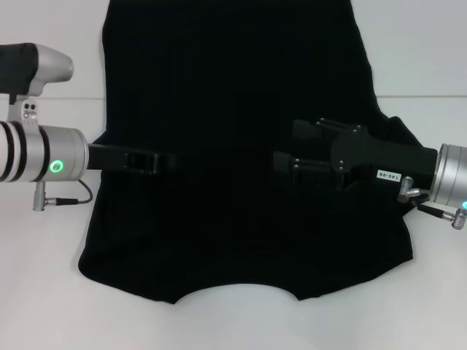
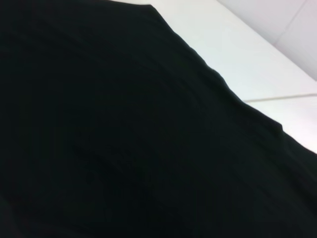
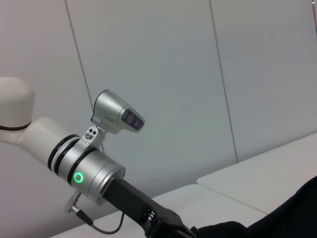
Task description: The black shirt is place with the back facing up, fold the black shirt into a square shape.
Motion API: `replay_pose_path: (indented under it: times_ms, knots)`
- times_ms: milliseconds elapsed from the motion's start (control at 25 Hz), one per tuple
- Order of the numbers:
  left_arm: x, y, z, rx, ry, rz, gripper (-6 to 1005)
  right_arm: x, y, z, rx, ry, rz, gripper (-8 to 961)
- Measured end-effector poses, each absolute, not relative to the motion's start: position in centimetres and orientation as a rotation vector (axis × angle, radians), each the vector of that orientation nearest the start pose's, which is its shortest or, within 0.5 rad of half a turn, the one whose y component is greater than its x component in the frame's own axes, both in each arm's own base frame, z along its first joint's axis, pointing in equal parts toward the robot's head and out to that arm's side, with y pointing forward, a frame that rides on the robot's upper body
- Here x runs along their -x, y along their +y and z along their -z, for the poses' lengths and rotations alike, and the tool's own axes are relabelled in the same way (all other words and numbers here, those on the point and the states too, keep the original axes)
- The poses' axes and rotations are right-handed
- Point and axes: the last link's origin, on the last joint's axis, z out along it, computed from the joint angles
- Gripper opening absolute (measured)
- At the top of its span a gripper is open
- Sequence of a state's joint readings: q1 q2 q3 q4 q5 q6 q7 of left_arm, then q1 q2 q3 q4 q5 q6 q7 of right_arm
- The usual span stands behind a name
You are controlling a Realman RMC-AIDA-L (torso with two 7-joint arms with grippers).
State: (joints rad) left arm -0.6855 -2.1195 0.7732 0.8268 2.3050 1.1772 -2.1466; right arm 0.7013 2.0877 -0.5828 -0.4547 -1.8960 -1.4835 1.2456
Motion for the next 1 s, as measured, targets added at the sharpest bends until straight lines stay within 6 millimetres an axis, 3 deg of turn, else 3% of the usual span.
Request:
replay_pose_path:
  times_ms: [320, 680, 880, 1000]
  knots:
    - [24.9, 41.2, -1.5, 2.282, -1.212, 0.349, 150, -21.1, 37.1, 1.7, 2.624, 0.510, -0.952, 878]
    - [28.3, 41.9, -3.4, 2.023, -1.376, 0.380, 445, -21.2, 37.2, 1.4, 2.618, 0.524, -0.949, 877]
    - [29.2, 42.5, -3.0, 1.932, -1.417, 0.311, 580, -21.2, 37.3, 1.5, 2.616, 0.533, -0.945, 877]
    - [29.3, 42.9, -2.0, 1.905, -1.427, 0.271, 719, -21.1, 37.4, 1.5, 2.620, 0.545, -0.948, 878]
